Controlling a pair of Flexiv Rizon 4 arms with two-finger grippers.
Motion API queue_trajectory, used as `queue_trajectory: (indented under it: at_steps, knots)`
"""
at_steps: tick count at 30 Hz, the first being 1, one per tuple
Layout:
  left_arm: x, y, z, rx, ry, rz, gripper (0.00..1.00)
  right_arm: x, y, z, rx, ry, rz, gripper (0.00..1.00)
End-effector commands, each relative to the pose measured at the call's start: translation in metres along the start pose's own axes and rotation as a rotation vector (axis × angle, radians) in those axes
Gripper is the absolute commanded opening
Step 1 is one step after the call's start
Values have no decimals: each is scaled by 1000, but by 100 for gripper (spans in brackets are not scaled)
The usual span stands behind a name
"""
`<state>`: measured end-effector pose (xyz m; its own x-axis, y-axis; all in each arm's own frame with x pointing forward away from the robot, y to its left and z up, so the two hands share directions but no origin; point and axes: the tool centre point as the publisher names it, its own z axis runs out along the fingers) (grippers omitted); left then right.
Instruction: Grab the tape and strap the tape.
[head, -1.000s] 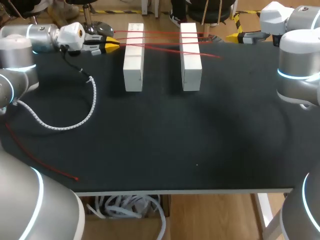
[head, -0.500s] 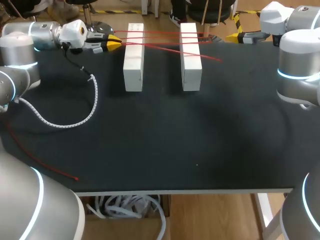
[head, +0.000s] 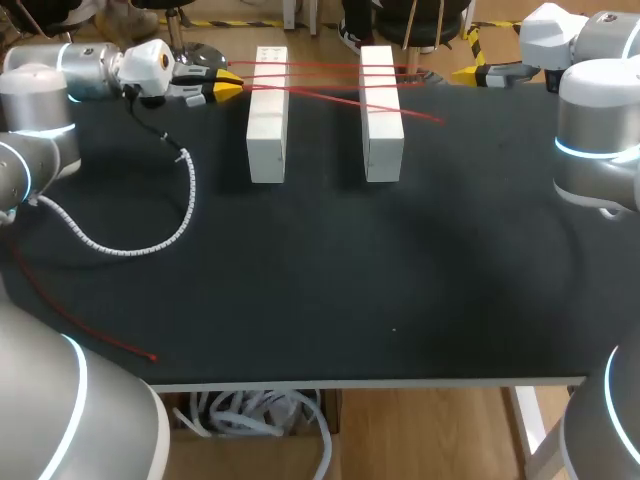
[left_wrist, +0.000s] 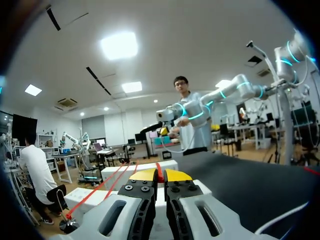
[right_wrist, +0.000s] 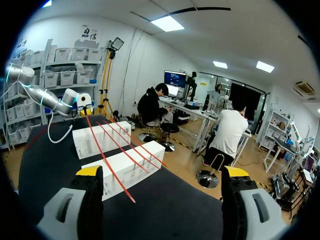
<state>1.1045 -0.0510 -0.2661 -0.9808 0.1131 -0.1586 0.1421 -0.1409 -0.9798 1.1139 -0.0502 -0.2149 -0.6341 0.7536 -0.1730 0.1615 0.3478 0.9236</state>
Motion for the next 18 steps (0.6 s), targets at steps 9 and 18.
queue_trajectory:
  at_steps: [9, 18]
  knots:
    - [-2, 0, -1, 0, 8, -1, 0, 0, -1, 0, -6, -1, 0, 100]
    - [-4, -13, 4, 140, 6, 93, 0, 0, -1, 0, -6, -1, 0, 100]
